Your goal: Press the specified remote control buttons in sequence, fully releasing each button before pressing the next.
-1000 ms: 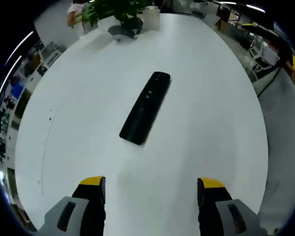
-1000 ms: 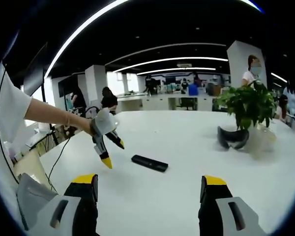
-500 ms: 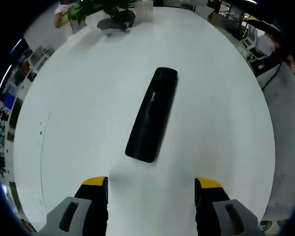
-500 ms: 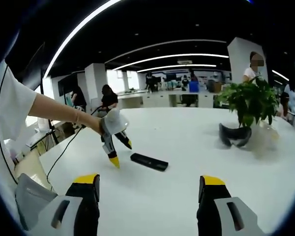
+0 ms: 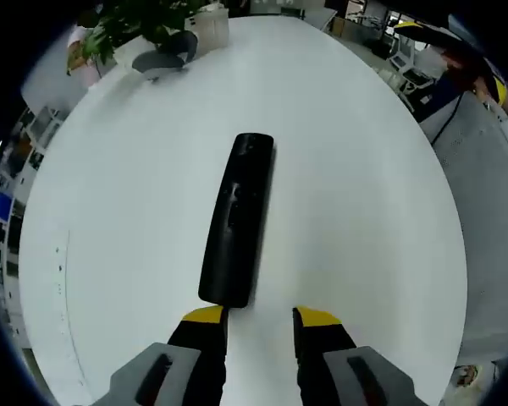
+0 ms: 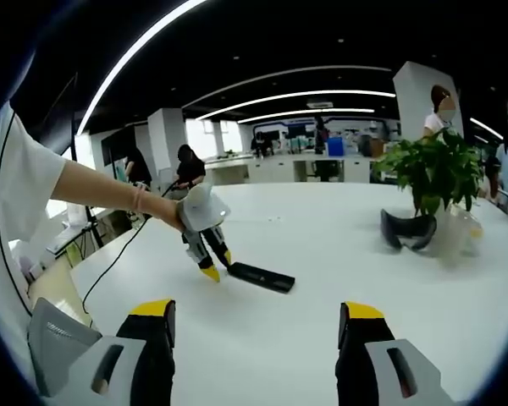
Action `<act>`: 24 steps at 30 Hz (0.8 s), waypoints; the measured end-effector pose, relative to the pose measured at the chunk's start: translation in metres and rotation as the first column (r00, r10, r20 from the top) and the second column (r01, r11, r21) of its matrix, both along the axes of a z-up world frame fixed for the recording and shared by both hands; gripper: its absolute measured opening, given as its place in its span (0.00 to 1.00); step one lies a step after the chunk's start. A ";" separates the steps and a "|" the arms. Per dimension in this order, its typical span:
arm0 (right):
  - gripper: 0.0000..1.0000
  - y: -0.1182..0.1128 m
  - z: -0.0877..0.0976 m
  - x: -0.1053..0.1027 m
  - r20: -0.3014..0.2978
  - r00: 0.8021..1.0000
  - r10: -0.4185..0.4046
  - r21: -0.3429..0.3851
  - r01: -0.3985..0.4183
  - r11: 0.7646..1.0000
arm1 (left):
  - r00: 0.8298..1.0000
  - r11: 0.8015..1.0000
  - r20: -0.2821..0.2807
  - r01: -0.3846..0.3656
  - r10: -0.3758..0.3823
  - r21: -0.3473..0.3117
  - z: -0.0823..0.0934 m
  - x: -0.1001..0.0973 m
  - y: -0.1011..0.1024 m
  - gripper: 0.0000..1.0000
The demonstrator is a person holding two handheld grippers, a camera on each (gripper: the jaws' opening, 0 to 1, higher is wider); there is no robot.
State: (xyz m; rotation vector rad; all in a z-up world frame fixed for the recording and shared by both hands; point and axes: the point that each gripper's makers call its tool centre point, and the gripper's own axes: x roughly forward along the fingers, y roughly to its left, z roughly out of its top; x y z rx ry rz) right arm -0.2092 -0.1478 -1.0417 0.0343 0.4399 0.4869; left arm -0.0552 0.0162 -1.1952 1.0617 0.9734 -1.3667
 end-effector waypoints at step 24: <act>0.77 -0.010 0.001 0.002 0.003 1.000 -0.027 0.005 0.027 1.000 | 0.994 0.990 -0.048 -0.107 0.103 -0.094 0.006 0.003 -0.017 0.32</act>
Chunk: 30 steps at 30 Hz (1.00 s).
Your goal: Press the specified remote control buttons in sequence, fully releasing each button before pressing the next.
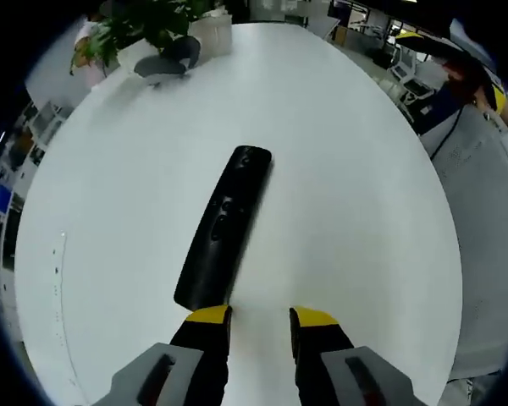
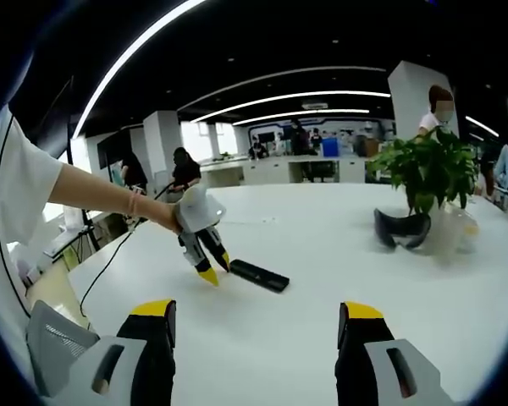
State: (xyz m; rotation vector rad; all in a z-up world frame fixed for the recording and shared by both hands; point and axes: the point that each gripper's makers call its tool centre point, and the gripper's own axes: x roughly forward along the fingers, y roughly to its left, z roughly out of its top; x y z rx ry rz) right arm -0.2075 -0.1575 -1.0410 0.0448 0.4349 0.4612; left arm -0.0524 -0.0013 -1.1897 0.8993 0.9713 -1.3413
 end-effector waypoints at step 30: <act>0.76 -0.001 -0.005 0.005 -0.017 1.000 0.007 -0.008 -0.007 1.000 | 0.995 0.996 0.059 0.083 -0.084 0.023 -0.003 0.031 -0.032 0.25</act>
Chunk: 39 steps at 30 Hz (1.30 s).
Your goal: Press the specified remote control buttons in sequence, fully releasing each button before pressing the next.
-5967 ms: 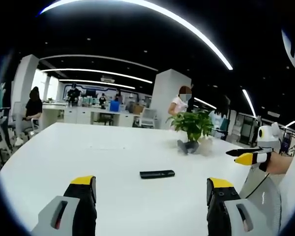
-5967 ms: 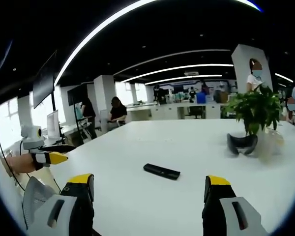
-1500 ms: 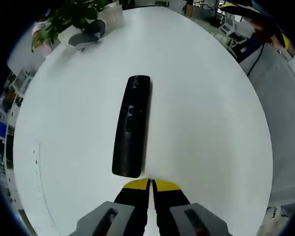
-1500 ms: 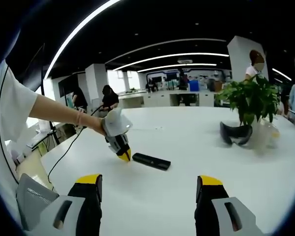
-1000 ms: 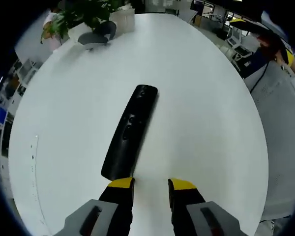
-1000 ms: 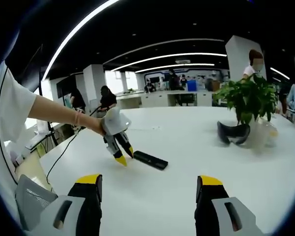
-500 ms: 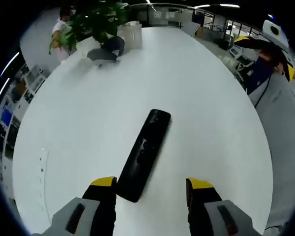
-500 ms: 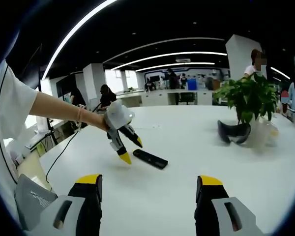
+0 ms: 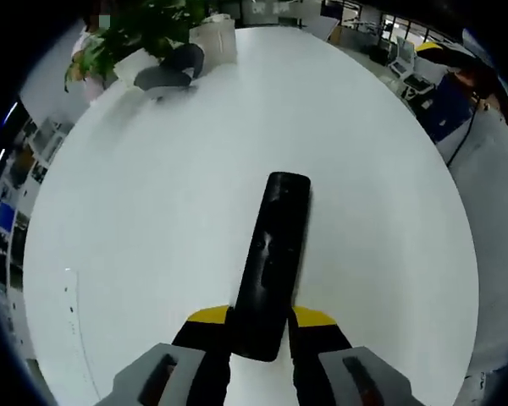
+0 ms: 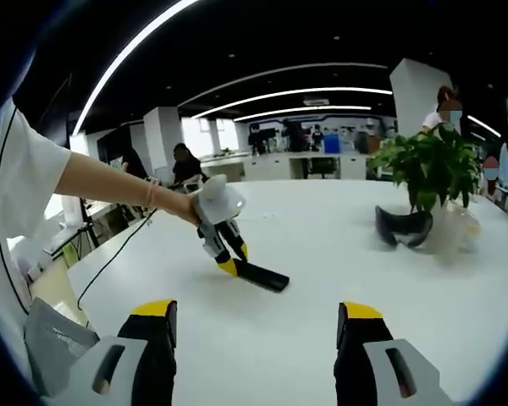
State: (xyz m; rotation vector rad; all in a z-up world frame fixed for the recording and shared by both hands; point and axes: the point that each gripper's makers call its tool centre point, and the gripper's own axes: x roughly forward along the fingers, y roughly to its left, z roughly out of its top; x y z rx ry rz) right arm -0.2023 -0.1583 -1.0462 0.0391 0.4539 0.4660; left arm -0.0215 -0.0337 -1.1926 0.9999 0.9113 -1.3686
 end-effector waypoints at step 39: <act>0.72 0.013 0.002 -0.008 0.011 0.998 0.057 -0.020 -0.057 0.998 | 0.998 1.000 -0.062 -0.004 0.005 0.012 -0.001 -0.100 0.024 0.24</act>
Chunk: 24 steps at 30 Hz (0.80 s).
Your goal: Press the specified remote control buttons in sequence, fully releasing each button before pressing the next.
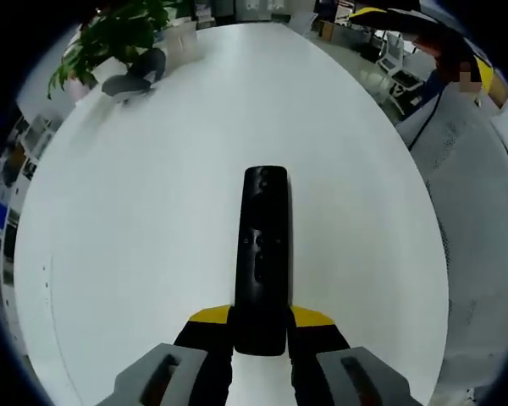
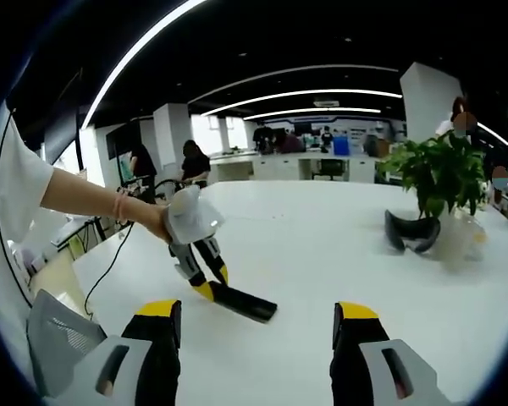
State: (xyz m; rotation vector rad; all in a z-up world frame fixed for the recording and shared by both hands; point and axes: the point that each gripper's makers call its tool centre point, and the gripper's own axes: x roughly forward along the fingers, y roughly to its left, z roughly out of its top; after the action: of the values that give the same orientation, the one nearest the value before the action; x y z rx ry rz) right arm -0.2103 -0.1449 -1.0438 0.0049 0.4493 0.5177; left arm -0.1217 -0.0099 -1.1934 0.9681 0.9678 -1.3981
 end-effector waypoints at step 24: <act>0.68 0.035 -0.007 -0.004 -0.017 0.988 0.151 -0.023 -0.152 0.988 | 0.998 0.998 0.035 -0.060 0.060 0.004 0.000 -0.053 0.010 0.24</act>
State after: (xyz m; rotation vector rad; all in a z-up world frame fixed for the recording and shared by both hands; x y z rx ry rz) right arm -0.2147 -0.1102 -1.0512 -0.0485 0.4728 0.6620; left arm -0.1744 -0.0001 -1.1931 0.9560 0.9673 -1.3254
